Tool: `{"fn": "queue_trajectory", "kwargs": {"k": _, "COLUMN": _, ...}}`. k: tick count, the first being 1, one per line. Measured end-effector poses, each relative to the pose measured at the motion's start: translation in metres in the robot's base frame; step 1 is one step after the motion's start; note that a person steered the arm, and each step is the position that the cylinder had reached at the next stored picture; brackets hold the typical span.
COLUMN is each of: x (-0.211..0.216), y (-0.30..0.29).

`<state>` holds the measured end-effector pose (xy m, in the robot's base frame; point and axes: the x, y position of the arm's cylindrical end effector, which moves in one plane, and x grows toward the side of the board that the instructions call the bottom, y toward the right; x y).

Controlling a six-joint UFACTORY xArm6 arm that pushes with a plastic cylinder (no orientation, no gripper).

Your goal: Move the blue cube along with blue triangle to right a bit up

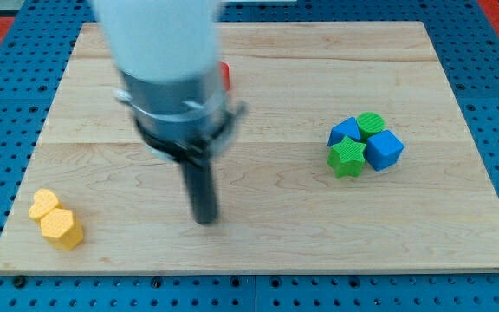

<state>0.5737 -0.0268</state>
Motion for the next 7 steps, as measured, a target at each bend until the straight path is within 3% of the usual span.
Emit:
{"fn": "queue_trajectory", "kwargs": {"k": 1, "x": -0.007, "y": 0.098}}
{"fn": "queue_trajectory", "kwargs": {"k": 2, "x": -0.045, "y": 0.203}}
{"fn": "queue_trajectory", "kwargs": {"k": 3, "x": -0.099, "y": 0.243}}
{"fn": "queue_trajectory", "kwargs": {"k": 5, "x": -0.102, "y": 0.172}}
{"fn": "queue_trajectory", "kwargs": {"k": 7, "x": -0.159, "y": 0.114}}
